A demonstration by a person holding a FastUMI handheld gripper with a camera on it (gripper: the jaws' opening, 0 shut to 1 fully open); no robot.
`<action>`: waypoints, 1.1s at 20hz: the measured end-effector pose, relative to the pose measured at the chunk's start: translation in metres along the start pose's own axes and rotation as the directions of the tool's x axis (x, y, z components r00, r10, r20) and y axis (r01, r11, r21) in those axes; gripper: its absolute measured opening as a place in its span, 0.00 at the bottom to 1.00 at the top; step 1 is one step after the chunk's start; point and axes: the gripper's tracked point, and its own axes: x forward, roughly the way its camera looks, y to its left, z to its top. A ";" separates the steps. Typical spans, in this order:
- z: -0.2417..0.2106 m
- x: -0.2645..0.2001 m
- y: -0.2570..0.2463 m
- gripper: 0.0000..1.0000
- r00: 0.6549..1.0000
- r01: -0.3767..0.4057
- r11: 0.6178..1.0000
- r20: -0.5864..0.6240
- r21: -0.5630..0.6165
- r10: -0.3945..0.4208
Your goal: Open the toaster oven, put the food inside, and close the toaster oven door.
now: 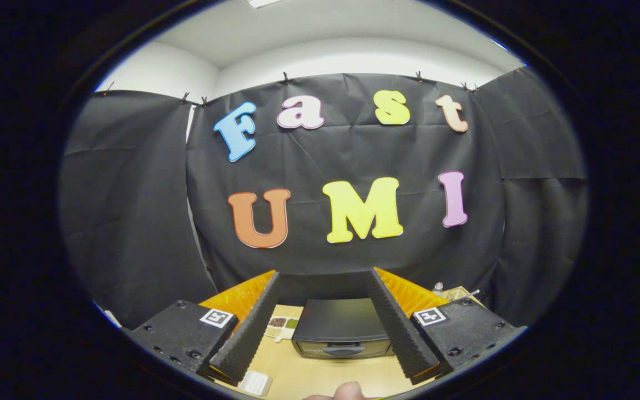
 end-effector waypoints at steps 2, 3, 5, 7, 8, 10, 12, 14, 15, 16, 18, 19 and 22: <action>-0.008 0.000 0.003 1.00 1.000 0.002 1.000 -0.028 0.013 -0.002; -0.009 0.000 0.004 1.00 0.999 0.004 1.000 -0.033 0.019 -0.004; -0.009 0.000 0.005 1.00 0.999 0.007 1.000 -0.035 0.027 -0.006; -0.009 -0.004 0.006 1.00 0.999 0.003 1.000 -0.036 0.017 -0.002; -0.008 -0.005 0.006 1.00 0.999 0.003 1.000 -0.035 0.011 -0.003; -0.006 -0.007 0.004 1.00 1.000 0.006 1.000 -0.028 0.003 -0.006; -0.004 -0.010 0.001 1.00 1.000 0.012 1.000 -0.021 -0.004 -0.012; 0.000 -0.012 -0.001 1.00 1.000 0.016 1.000 -0.009 -0.007 -0.016; 0.000 -0.013 -0.001 1.00 1.000 0.016 1.000 -0.006 -0.009 -0.016; 0.001 -0.013 -0.001 1.00 1.000 0.013 1.000 -0.005 -0.008 -0.013; 0.001 -0.012 0.000 1.00 1.000 0.007 1.000 -0.005 0.001 -0.007; 0.002 -0.012 0.000 1.00 1.000 0.004 1.000 -0.003 0.007 -0.004; 0.002 -0.010 -0.004 1.00 1.000 0.003 1.000 -0.003 0.011 -0.003</action>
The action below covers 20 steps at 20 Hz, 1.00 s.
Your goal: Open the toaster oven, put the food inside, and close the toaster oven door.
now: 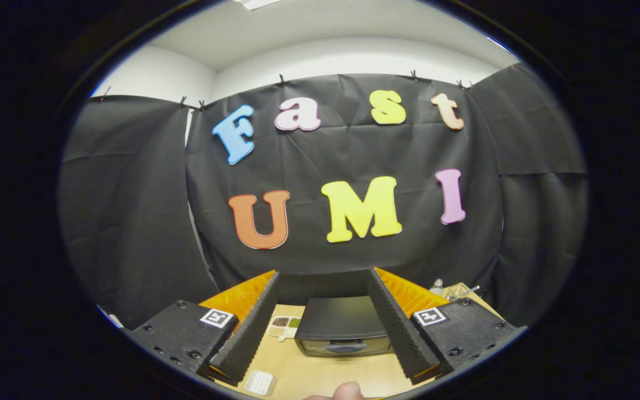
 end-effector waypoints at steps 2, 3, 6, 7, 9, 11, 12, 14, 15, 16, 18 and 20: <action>-0.001 0.001 -0.003 1.00 1.000 0.000 1.000 -0.002 0.006 0.000; 0.001 0.000 -0.004 1.00 1.000 0.001 1.000 -0.003 0.010 -0.001; 0.003 0.001 -0.010 1.00 1.000 0.008 1.000 0.002 0.016 -0.008; 0.003 0.002 -0.011 1.00 1.000 0.007 1.000 0.001 0.013 -0.007; 0.005 0.003 -0.012 1.00 1.000 0.006 1.000 0.001 0.012 -0.006; 0.007 0.004 -0.014 1.00 1.000 0.007 1.000 0.009 0.016 -0.007; 0.008 0.004 -0.014 1.00 1.000 0.006 1.000 0.009 0.014 -0.006; 0.005 0.005 -0.012 1.00 1.000 0.002 1.000 -0.001 0.017 -0.002; 0.005 0.006 -0.012 1.00 1.000 0.001 1.000 -0.002 0.018 -0.001; 0.006 0.006 -0.012 1.00 1.000 0.003 1.000 0.000 0.020 -0.003; 0.007 0.007 -0.011 1.00 1.000 0.003 1.000 0.004 0.016 -0.003; 0.007 0.008 -0.011 1.00 1.000 0.005 1.000 0.005 0.011 -0.005</action>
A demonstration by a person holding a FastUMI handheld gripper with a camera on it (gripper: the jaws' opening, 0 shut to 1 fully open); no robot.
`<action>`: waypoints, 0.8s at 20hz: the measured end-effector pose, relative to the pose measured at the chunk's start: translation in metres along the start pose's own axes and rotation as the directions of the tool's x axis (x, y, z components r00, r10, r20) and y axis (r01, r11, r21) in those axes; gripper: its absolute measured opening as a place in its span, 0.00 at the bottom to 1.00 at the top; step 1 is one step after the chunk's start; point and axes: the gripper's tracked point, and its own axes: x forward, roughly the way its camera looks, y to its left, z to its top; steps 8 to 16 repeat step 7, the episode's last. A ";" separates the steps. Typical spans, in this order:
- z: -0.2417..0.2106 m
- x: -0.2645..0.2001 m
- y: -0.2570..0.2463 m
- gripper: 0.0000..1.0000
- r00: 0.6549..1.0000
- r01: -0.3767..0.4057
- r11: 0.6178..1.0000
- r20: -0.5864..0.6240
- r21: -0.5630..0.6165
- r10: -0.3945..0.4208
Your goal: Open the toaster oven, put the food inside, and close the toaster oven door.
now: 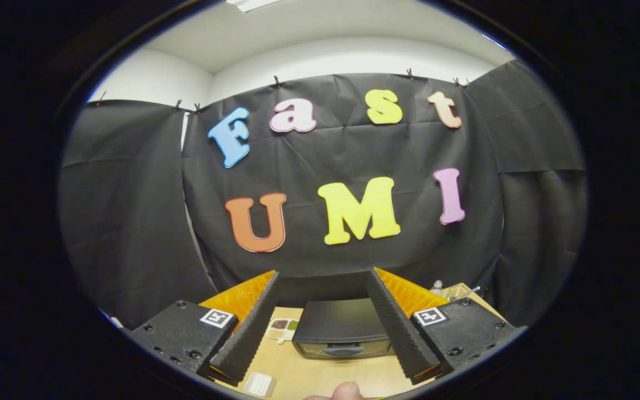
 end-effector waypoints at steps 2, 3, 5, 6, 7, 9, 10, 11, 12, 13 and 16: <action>0.000 0.000 0.001 1.00 1.000 -0.003 1.000 -0.004 0.000 0.003; 0.000 0.000 0.003 1.00 1.000 -0.005 1.000 -0.004 0.001 0.005; 0.001 0.000 0.003 1.00 1.000 -0.005 1.000 0.000 -0.001 0.005; 0.001 -0.001 0.004 1.00 1.000 -0.007 1.000 0.001 -0.003 0.007; 0.001 -0.001 0.006 1.00 1.000 -0.010 1.000 0.001 -0.005 0.010; 0.001 -0.001 0.006 1.00 1.000 -0.010 1.000 0.001 -0.005 0.010; 0.001 -0.001 0.006 1.00 1.000 -0.010 1.000 0.001 -0.005 0.010; 0.001 -0.001 0.006 1.00 1.000 -0.010 1.000 0.001 -0.005 0.010; 0.001 -0.001 0.006 1.00 1.000 -0.010 1.000 0.001 -0.005 0.010; 0.001 -0.001 0.006 1.00 1.000 -0.010 1.000 0.001 -0.005 0.010; 0.001 -0.001 0.006 1.00 1.000 -0.010 1.000 0.001 -0.005 0.010</action>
